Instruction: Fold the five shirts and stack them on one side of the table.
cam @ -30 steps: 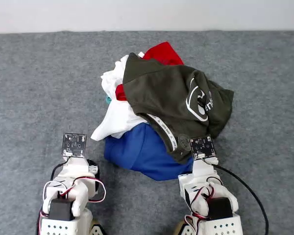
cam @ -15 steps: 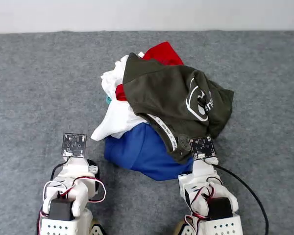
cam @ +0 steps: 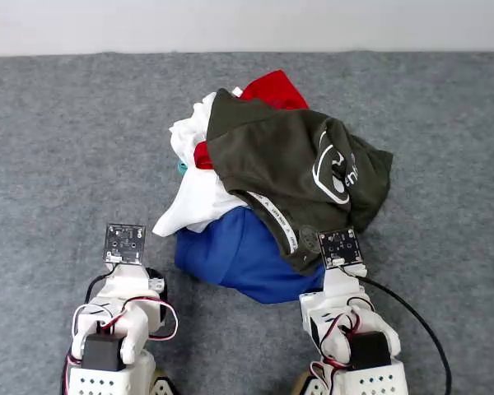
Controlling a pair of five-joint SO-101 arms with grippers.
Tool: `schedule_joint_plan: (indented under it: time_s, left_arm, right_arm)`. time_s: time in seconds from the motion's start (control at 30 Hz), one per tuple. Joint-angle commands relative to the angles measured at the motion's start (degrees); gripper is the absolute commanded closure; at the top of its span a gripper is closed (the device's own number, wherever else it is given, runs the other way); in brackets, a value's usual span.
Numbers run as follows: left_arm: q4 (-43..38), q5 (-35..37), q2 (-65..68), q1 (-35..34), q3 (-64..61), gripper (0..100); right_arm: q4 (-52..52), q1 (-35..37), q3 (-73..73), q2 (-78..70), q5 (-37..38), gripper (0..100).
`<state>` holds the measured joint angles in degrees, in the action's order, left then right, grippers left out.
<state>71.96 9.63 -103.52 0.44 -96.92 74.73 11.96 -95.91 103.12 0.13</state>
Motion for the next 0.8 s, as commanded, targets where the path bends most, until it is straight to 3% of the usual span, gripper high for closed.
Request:
schedule_joint_plan:
  time_s: [0.0, 0.17, 0.3, 0.4, 0.53, 0.77]
  left_arm:
    - [0.0, 0.4, -0.6, 1.6, 0.5, 99]
    - [-1.7, -3.3, -0.6, 4.3, 3.0, 98]
    - [-5.8, -17.1, -0.6, 2.6, 8.4, 97]
    - [-7.7, -25.8, -0.6, 2.6, 10.8, 89]
    - [-8.7, -26.0, -0.4, 2.6, 13.9, 80]
    - [-8.7, -26.0, -0.2, 2.8, 20.5, 86]
  right_arm:
    - [0.2, -0.7, -0.6, 0.7, 0.5, 98.8]
    - [0.2, -0.7, -0.6, 0.7, 0.5, 98.8]
    - [0.2, -0.7, -0.6, 0.7, 0.5, 98.8]
    - [0.2, -0.7, -0.6, 0.7, 0.5, 98.8]
    - [0.2, -0.7, -0.6, 0.7, 0.5, 98.8]
    - [0.2, -0.7, -0.6, 0.7, 0.5, 98.8]
